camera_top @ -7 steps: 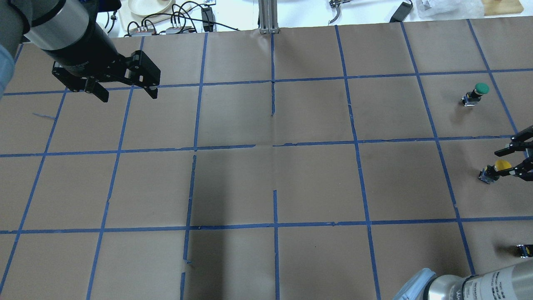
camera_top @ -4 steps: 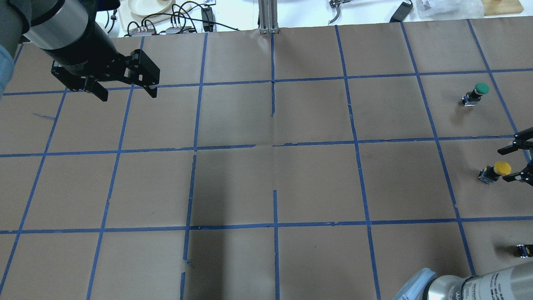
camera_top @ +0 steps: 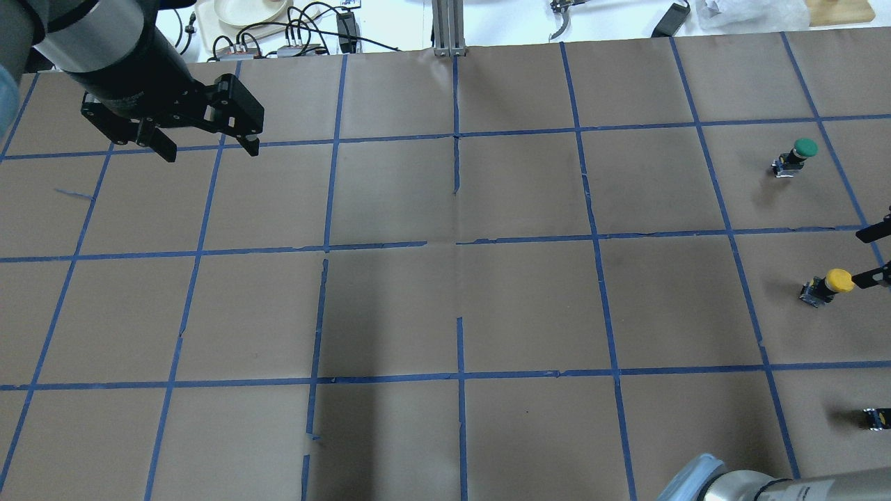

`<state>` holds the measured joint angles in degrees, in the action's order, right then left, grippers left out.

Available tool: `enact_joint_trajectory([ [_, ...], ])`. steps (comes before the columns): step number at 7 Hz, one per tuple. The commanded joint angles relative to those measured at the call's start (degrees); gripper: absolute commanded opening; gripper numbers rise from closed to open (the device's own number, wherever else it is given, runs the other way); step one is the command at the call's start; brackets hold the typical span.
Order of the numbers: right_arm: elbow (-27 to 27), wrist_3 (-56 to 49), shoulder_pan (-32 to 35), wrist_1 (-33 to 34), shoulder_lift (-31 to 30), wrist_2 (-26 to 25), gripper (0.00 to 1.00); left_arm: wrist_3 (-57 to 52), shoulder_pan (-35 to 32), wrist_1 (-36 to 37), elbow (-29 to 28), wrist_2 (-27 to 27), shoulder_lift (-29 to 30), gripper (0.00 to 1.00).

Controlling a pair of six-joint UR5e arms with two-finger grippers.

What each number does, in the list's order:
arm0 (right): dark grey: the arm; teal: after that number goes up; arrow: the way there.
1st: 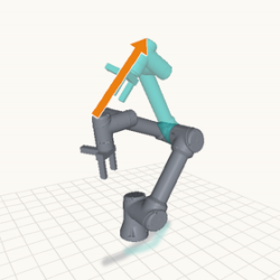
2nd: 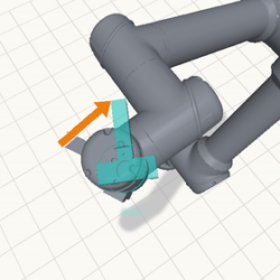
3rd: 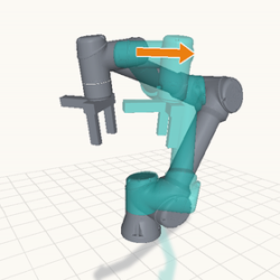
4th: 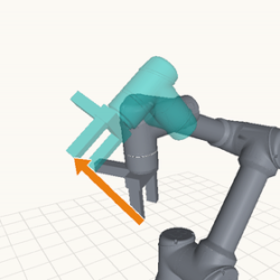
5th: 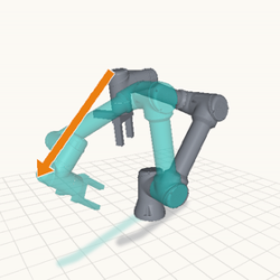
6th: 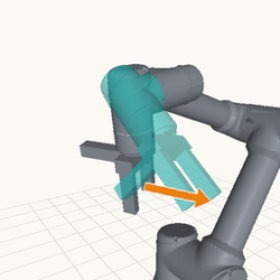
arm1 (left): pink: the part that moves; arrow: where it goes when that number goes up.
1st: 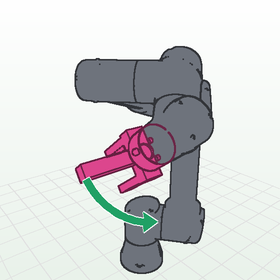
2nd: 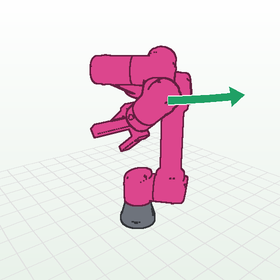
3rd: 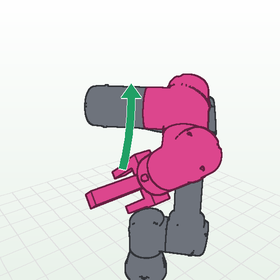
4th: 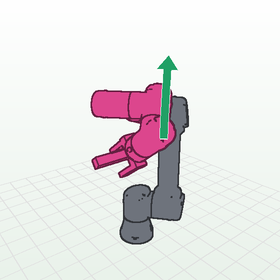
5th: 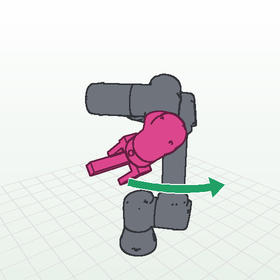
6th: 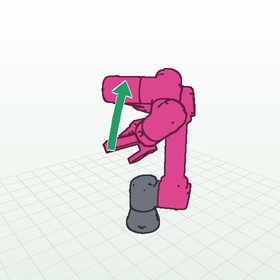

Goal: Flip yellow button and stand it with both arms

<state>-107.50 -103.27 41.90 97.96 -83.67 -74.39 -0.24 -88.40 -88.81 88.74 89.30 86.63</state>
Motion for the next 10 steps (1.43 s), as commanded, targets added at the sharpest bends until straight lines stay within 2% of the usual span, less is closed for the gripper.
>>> enact_joint_trajectory([
  [1, 0.53, 22.72, 8.24, 0.04, -6.56, -2.41, 1.00, 0.07, 0.07, -0.66, -0.49, 0.52, 0.46, 1.00],
  [3, 1.23, 56.36, 21.15, 0.22, -10.88, -5.67, 1.00, 0.15, -0.02, -2.68, -2.25, 0.52, 1.60, 1.00],
  [4, 2.20, 68.26, 25.38, 0.22, -10.90, -5.59, 1.00, 0.15, -0.02, -2.68, -2.69, 0.87, 1.87, 1.00],
  [5, 3.08, 78.03, 28.99, -0.22, -11.16, -5.94, 1.00, 0.15, -0.02, -2.94, -2.52, 0.96, 1.78, 1.00],
  [7, 6.40, 91.09, 37.33, -4.25, -12.82, -13.21, 1.00, 0.15, -0.11, -2.95, -2.61, 0.96, 1.78, 1.00],
  [9, 11.50, 109.06, 45.69, -8.28, -12.83, -13.06, 1.00, 0.15, -0.11, -2.86, -2.43, 0.96, 1.70, 1.00],
  [10, 12.91, 114.55, 48.77, -11.18, -13.09, -13.50, 1.00, 0.15, -0.11, -2.77, -2.34, 0.96, 1.70, 1.00],
])
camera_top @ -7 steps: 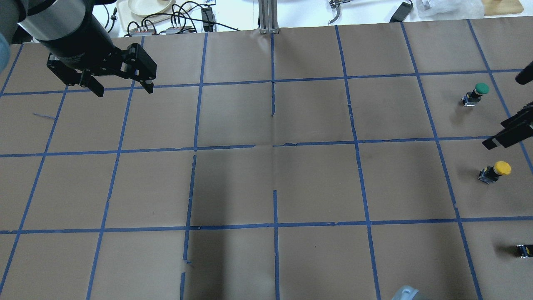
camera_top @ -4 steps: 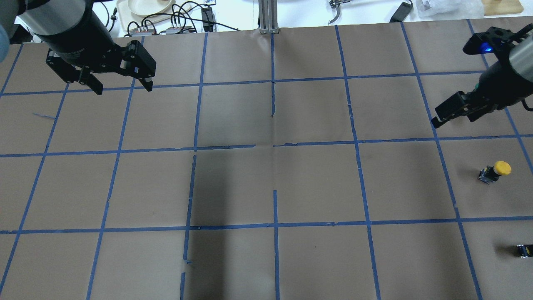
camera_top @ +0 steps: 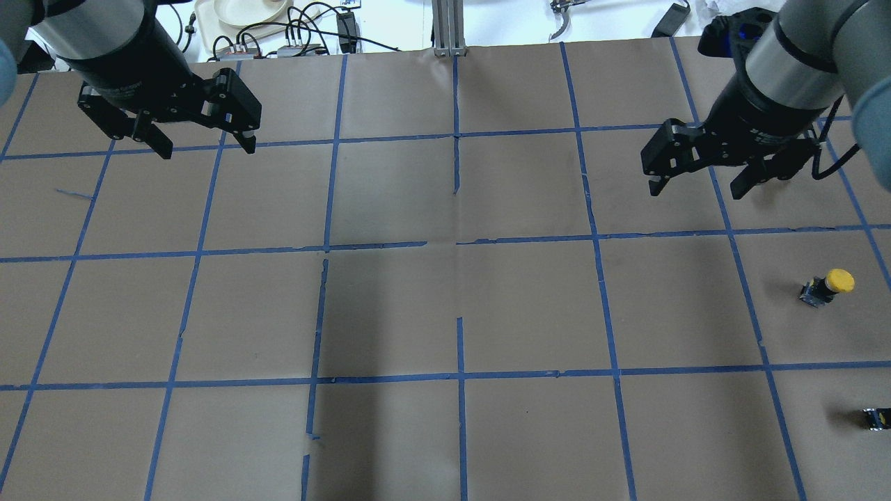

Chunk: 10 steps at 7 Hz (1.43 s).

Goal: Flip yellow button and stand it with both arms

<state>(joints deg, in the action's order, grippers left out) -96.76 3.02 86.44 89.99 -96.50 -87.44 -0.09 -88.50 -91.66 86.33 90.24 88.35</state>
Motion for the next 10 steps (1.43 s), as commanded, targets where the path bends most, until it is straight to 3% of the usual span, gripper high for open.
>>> enact_joint_trajectory([
  [1, 2.79, 8.66, 6.09, -3.59, -1.14, 0.24, 1.00, 0.00, 0.00, 0.08, 0.07, -0.07, -0.02, 1.00],
  [3, 1.40, 8.67, 6.29, -5.68, -3.60, -0.54, 1.00, 0.18, 0.00, 0.17, 0.07, -0.07, -0.02, 1.00],
  [10, 0.87, 4.27, 1.89, -5.35, -3.52, -1.16, 1.00, 0.18, -0.09, 0.34, 0.25, -0.07, -0.02, 1.00],
])
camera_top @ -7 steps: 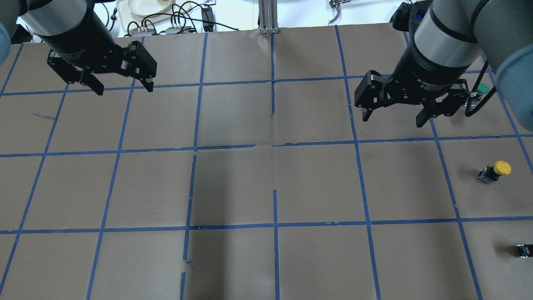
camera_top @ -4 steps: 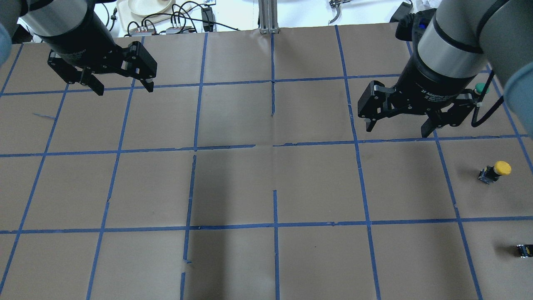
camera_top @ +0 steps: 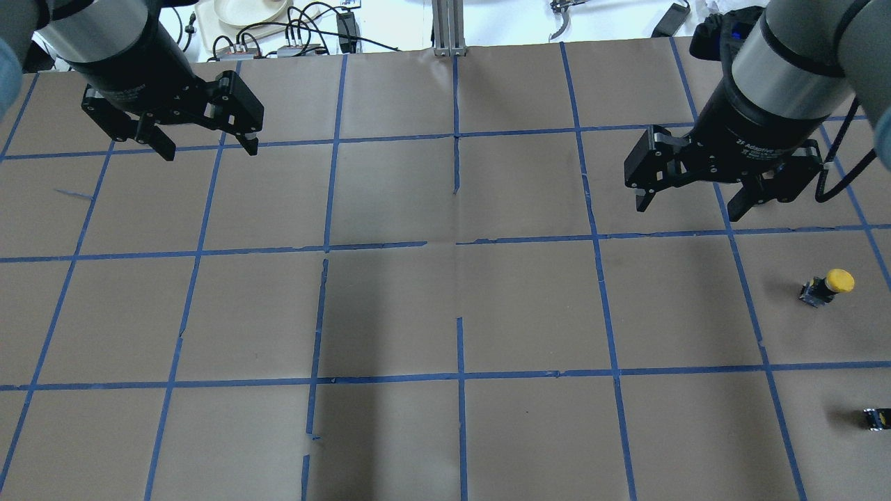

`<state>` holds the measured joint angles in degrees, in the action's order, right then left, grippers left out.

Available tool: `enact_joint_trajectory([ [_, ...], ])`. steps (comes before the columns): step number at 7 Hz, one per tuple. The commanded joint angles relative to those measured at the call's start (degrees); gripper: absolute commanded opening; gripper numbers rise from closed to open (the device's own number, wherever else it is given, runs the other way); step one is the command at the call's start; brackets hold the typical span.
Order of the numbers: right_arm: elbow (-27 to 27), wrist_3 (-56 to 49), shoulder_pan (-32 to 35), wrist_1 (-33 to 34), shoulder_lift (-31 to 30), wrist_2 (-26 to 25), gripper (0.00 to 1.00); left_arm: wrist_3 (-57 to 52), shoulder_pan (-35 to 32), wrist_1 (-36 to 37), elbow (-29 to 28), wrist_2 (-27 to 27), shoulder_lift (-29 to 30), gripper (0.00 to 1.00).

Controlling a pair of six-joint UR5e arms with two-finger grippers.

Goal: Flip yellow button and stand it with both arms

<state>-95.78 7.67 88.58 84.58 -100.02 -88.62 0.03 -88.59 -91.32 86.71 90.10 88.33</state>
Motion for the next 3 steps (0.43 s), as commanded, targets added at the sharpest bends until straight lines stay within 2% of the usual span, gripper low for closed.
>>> enact_joint_trajectory([
  [1, -0.11, -0.38, -0.25, 0.32, 0.00, 0.55, 1.00, 0.06, 0.00, 0.00, -0.22, 0.16, 0.09, 1.00],
  [3, -0.11, 0.24, -0.34, 0.67, 0.00, 0.55, 1.00, 0.06, 0.00, 0.00, -0.22, 0.16, 0.09, 1.00],
])
